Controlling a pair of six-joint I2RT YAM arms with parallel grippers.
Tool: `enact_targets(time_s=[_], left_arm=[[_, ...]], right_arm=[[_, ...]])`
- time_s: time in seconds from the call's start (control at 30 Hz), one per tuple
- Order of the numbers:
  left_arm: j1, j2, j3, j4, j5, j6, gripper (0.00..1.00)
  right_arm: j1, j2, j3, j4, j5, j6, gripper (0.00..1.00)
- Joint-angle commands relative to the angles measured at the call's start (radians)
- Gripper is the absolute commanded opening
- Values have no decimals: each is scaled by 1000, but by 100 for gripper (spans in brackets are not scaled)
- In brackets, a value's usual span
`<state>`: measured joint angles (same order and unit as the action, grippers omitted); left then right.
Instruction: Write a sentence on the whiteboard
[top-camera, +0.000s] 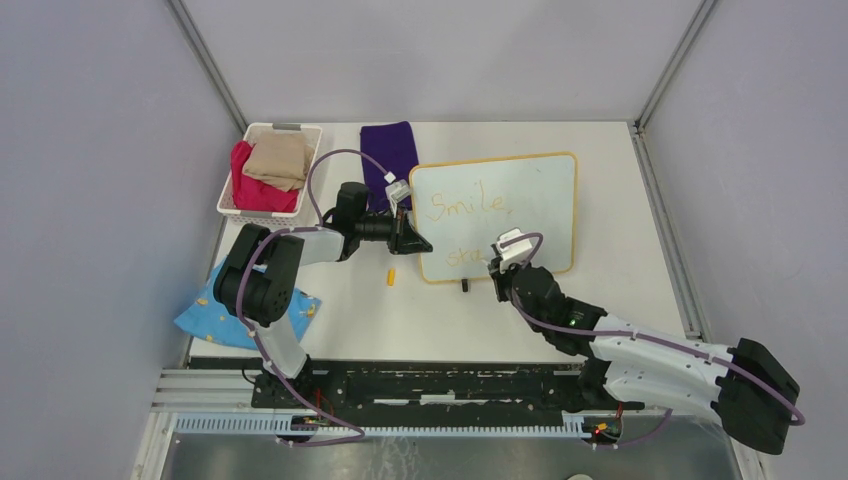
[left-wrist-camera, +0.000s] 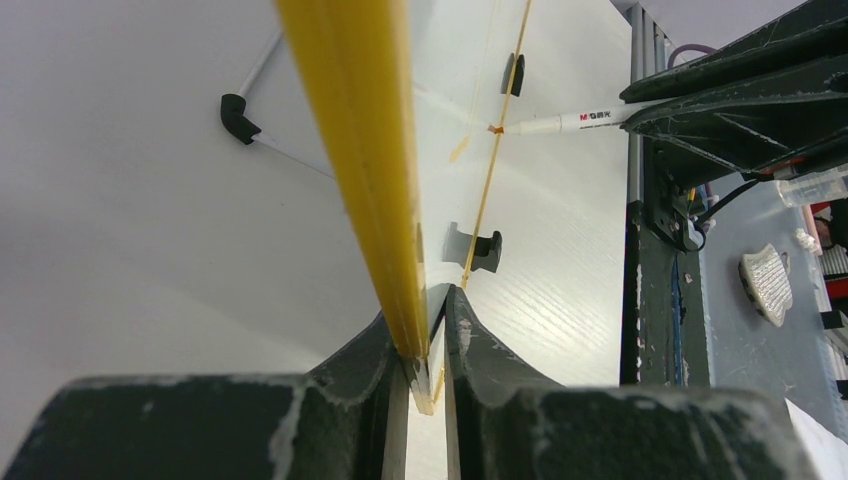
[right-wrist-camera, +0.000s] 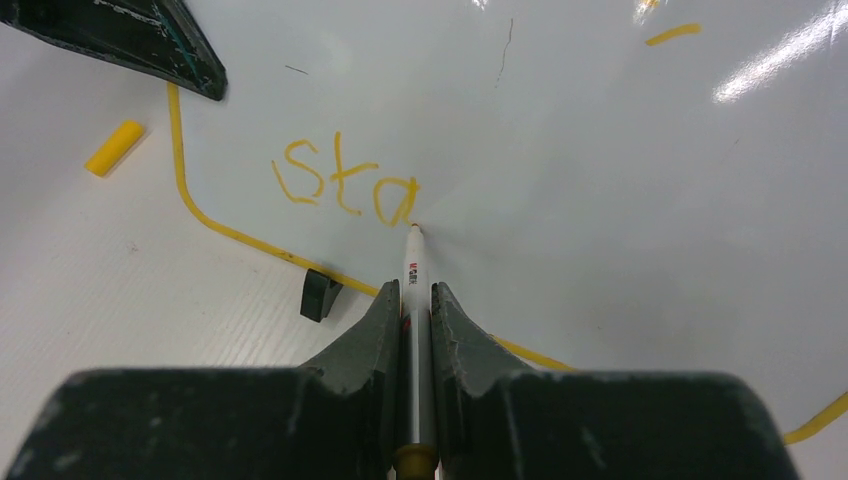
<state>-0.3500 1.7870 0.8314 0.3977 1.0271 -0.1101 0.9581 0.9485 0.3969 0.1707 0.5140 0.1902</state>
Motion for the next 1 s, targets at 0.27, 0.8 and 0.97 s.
enact_targets(time_s=[0.27, 0.8, 0.97], left_arm=[[-44, 79, -34, -142, -226, 144, 2], [-44, 82, -31, -143, -227, 144, 2], [-44, 83, -31, -143, -226, 144, 2]], right_arm=[[-12, -35, 72, 10, 42, -32, 0], [-40, -10, 39, 6, 47, -24, 0], [-40, -38, -3, -12, 43, -10, 0]])
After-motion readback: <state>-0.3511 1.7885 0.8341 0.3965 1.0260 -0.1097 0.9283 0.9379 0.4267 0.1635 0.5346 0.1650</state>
